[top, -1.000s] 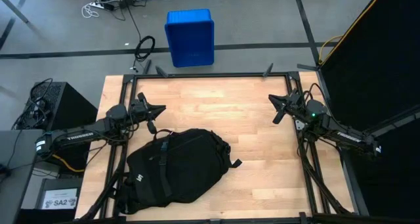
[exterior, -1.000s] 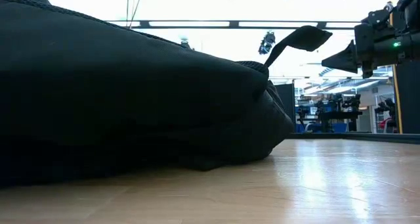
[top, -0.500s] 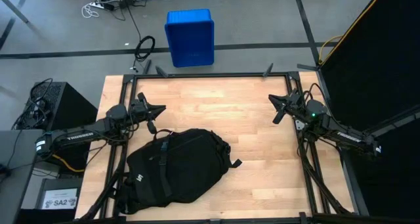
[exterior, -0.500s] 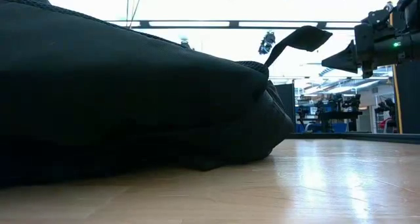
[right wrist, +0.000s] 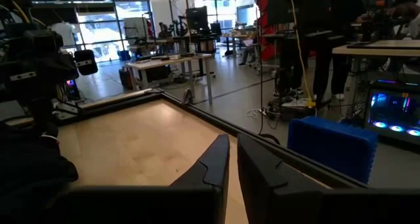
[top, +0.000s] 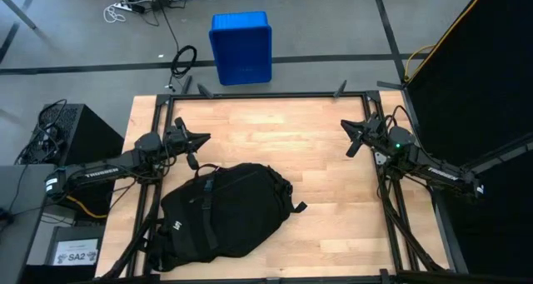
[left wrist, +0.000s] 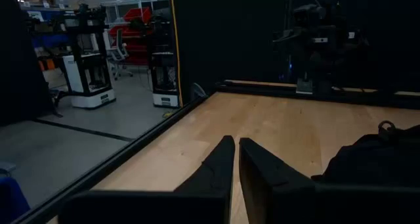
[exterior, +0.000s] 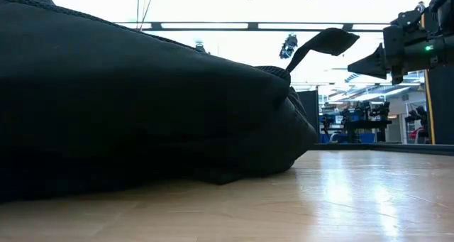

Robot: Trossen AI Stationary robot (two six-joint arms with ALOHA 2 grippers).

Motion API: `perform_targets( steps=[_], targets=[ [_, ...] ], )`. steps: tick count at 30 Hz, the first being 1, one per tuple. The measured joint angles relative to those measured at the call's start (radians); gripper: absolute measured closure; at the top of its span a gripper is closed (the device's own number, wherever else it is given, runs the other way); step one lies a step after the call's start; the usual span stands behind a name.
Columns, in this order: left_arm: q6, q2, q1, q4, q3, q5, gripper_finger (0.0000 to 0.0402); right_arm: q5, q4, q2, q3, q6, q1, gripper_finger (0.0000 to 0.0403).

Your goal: Unpack backpack

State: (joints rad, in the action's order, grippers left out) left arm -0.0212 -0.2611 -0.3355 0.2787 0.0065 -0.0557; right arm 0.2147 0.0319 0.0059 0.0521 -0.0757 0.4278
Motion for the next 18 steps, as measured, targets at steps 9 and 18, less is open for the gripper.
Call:
perform_targets(
  steps=[9, 18],
  targets=[
    [0.000, 0.000, 0.000, 0.000, 0.000, 0.000, 0.0402, 0.000, 0.000, 0.000, 0.000, 0.000, 0.000, 0.0402],
    [0.000, 0.000, 0.000, 0.000, 0.000, 0.000, 0.0402, 0.000, 0.000, 0.000, 0.000, 0.000, 0.000, 0.0394]
  ],
)
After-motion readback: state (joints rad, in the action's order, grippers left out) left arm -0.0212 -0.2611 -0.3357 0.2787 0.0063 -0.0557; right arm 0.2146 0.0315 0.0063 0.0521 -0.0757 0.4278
